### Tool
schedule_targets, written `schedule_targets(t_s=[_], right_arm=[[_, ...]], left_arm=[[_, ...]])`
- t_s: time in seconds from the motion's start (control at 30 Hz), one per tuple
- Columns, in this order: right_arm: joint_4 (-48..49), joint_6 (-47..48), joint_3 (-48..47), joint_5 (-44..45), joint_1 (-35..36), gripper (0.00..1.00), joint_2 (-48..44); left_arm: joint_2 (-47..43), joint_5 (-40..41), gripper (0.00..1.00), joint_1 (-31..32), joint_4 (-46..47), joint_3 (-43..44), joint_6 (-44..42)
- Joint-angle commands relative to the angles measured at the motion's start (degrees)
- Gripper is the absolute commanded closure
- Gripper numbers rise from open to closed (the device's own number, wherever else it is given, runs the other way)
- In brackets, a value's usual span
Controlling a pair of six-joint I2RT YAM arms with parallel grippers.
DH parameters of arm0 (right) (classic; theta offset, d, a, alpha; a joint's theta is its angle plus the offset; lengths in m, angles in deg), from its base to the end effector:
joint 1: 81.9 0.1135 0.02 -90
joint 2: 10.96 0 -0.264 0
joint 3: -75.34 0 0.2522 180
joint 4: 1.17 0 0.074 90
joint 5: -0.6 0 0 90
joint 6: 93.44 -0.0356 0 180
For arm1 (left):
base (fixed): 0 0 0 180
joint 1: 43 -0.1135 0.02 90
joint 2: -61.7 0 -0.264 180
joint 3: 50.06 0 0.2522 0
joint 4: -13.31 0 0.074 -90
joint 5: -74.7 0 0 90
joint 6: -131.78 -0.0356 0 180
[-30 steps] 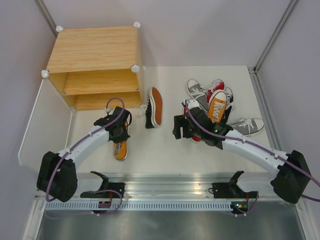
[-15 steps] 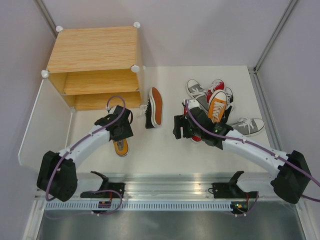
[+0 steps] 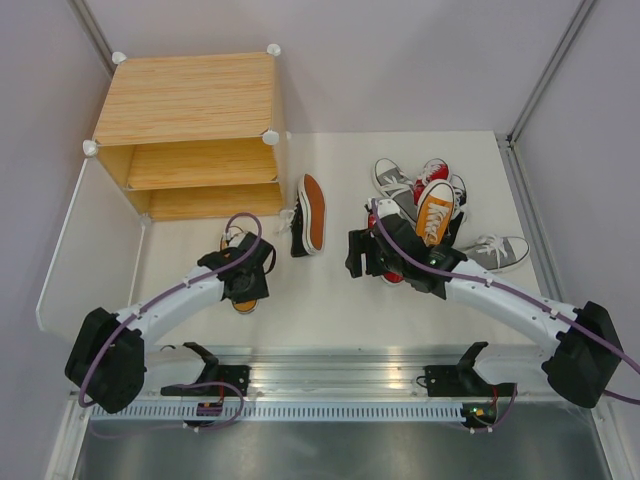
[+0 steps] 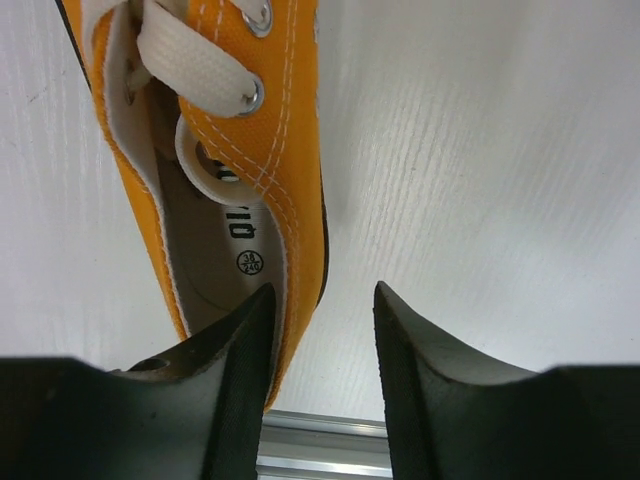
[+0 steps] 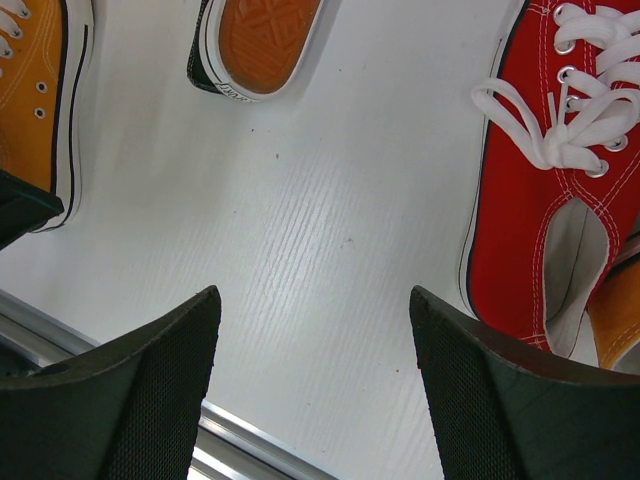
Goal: Place and organize the shoes in the shoe cabinet
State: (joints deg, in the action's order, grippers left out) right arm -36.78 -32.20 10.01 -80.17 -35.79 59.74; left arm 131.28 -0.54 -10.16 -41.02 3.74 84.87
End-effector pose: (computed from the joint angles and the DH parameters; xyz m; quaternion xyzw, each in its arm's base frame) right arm 0.1887 0.1879 0.2675 -0.1038 0.9016 0.1932 0.3728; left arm 0.1792 -0.1049 0.1904 -0.1094 0.9709 -0.0056 0.2129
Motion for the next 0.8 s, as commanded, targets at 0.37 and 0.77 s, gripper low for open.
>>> schedule_targets(t_s=[0.37,0.77], right_arm=[[1.37,-0.87,-0.72,-0.71,-0.14,0.20,1.11],[-2.76,1.86,-5.38,1.66,-0.14,0.20,0.06]], left_arm=[[-3.83,4.04,0.97,1.61,-0.90,-1.89,4.37],[-8.76,13.97,0.98,1.61,-13.56,19.46,-12.22]])
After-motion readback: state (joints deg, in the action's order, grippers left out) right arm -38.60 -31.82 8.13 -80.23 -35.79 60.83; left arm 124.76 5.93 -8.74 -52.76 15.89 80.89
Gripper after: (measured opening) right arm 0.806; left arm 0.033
